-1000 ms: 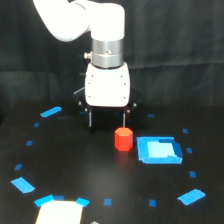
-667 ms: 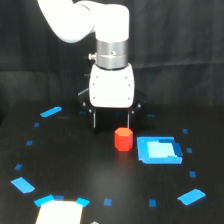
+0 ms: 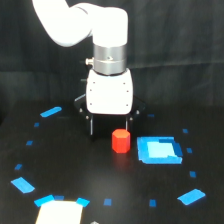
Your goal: Pick up the red object from the table
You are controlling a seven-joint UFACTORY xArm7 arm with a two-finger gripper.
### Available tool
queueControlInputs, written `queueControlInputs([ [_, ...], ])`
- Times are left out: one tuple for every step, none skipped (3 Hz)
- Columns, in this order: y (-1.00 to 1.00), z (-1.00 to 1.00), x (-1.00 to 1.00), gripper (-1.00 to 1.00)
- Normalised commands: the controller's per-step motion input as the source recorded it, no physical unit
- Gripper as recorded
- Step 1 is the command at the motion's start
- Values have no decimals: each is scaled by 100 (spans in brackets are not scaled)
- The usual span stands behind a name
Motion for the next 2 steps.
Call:
queueControlInputs([
  [-27, -46, -4, 50],
  [-45, -59, -28, 100],
])
